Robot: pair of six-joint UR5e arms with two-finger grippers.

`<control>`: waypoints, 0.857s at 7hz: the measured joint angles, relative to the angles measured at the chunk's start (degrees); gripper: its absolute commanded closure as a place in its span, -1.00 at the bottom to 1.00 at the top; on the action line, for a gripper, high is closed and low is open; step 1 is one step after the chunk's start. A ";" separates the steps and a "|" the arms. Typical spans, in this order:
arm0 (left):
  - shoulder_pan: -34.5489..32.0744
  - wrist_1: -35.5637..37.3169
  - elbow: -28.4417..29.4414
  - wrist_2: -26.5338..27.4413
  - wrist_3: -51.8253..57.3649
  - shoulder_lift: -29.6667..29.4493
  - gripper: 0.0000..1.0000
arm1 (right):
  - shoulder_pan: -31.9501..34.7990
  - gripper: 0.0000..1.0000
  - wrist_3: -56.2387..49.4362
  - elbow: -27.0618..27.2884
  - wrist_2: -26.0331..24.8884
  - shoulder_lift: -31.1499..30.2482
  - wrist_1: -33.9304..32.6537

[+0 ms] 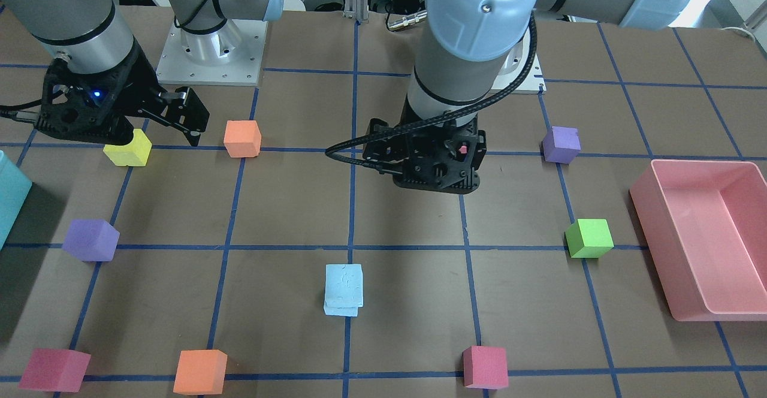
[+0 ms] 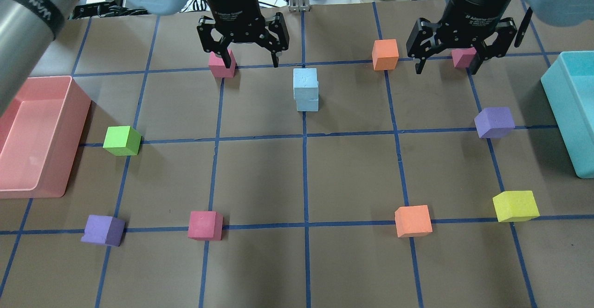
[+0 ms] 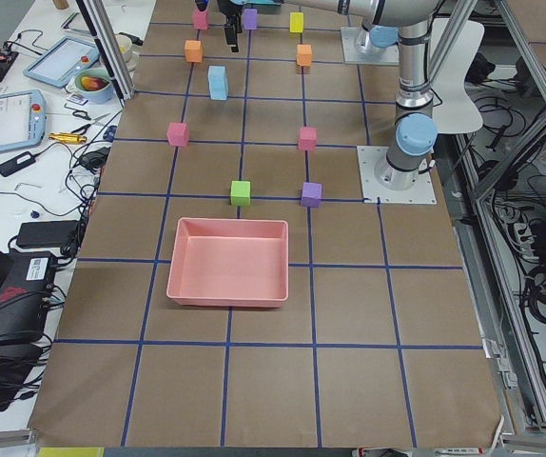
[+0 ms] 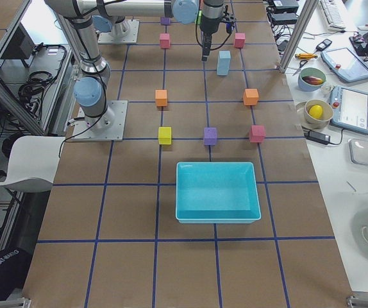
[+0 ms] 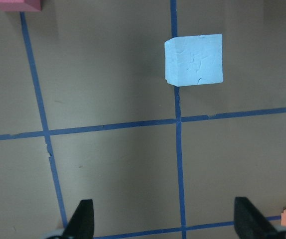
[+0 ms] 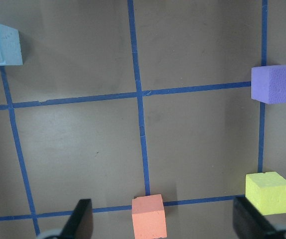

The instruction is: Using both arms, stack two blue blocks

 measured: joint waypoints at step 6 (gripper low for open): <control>6.59 8.41 -16.59 3.37 3.19 12.85 -1.00 | 0.00 -1.00 1.98 -0.03 0.08 -0.24 -0.10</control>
